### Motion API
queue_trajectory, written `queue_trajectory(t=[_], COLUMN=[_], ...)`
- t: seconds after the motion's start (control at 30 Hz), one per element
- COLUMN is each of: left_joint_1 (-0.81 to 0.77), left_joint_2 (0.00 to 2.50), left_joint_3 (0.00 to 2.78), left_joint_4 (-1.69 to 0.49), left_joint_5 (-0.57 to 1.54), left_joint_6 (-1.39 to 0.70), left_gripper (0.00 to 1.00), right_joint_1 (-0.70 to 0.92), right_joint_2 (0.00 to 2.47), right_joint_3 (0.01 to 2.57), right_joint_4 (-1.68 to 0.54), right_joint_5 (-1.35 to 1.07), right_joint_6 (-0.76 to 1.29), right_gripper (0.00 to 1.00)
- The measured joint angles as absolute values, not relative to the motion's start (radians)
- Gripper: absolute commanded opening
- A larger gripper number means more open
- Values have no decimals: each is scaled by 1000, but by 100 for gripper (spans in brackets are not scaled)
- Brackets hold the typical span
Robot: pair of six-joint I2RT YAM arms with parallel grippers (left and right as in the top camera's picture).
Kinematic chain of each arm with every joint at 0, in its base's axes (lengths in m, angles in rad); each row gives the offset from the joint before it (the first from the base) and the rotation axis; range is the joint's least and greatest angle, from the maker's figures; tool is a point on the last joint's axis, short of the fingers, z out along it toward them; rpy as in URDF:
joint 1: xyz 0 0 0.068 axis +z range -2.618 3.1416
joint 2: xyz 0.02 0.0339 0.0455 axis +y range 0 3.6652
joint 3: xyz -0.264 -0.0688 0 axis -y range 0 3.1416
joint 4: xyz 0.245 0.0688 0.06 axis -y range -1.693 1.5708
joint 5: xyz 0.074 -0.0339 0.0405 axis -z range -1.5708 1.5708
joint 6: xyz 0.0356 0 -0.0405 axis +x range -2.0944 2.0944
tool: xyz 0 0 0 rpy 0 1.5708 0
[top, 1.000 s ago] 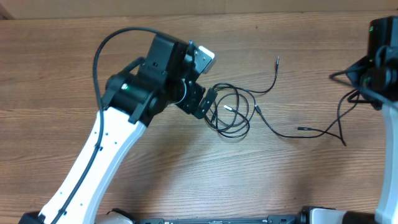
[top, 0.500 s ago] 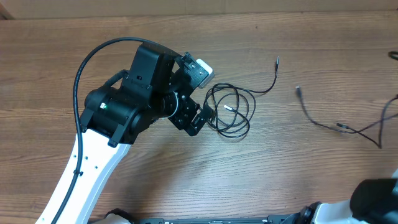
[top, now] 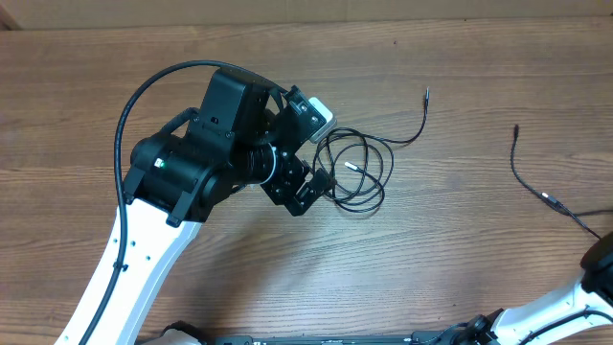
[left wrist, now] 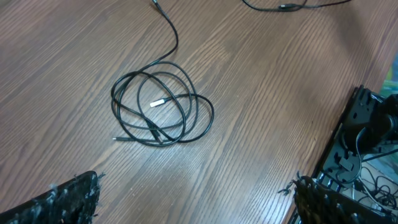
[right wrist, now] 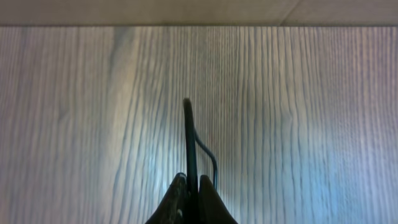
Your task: Untangle cables
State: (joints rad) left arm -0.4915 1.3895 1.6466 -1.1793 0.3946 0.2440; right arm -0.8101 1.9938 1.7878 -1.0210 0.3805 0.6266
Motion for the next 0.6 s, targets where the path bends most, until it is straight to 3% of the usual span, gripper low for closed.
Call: queue_trajectory(t=[0.07, 0.13, 0.2, 0.27, 0.6], left_joint_1=[-492, -492, -491, -492, -492], left_joint_2=[1390, 1390, 1390, 1390, 1390], left_joint_3=[1647, 1647, 1647, 1647, 1647], left_joint_4=[-1179, -1179, -1179, -1179, -1190], left_joint_5=[400, 405, 408, 409, 420], left_joint_6=[247, 255, 262, 265, 265], left_gripper=[100, 100, 100, 100, 100], right_joint_1=[-828, -844, -857, -865, -883], right_joint_2=[2034, 2072, 2103, 2116, 2108], right_joint_3=[1787, 1787, 1787, 1785, 1825], right_joint_4=[-984, -973, -960, -960, -1056], right_joint_5=[379, 373, 364, 349, 100], right_joint_6=[629, 625, 630, 626, 454], right_gripper=[21, 36, 78, 100, 100])
